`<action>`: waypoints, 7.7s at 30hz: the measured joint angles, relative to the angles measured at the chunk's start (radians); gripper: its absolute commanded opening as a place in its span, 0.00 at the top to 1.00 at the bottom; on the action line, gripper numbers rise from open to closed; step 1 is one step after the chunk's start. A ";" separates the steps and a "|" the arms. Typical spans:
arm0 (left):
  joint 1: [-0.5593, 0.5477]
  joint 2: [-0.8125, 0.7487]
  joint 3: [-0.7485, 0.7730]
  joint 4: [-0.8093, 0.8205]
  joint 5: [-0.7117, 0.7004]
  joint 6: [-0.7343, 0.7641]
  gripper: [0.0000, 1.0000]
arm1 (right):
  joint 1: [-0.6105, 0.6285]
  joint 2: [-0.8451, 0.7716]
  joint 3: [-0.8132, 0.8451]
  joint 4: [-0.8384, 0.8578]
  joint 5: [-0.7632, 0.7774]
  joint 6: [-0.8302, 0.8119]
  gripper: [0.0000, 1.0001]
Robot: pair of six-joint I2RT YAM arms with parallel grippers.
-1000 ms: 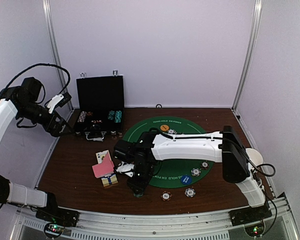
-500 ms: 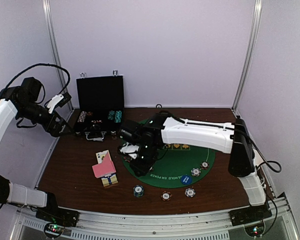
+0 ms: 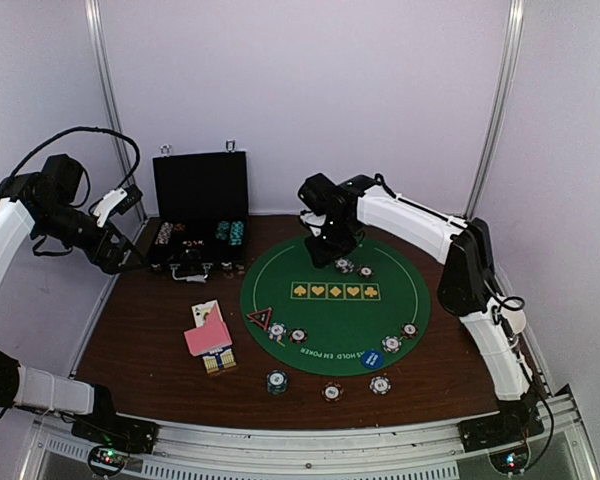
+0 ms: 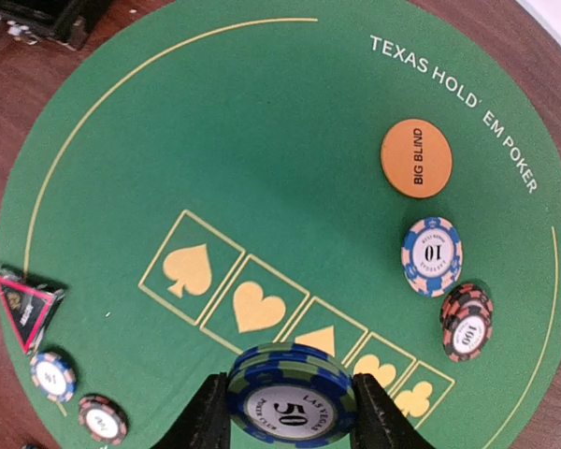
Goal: Distribute texas hold em gaming equipment
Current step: Place the poker chips pile in the big blind area, then pick up the pile of poker chips from the pile of poker chips, then place the poker chips pile in the dealer area, then pick up the pile of poker chips from the pile of poker chips.
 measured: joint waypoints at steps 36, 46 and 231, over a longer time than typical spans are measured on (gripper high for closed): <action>0.000 0.010 0.000 -0.002 -0.007 0.000 0.02 | 0.072 0.031 -0.053 0.114 -0.005 0.031 0.31; 0.000 0.005 0.000 -0.002 -0.012 0.000 0.02 | 0.382 -0.272 -0.371 0.162 -0.082 -0.016 0.20; 0.000 -0.001 -0.002 -0.023 -0.008 0.008 0.02 | 0.473 -0.041 -0.373 0.069 -0.240 -0.108 0.74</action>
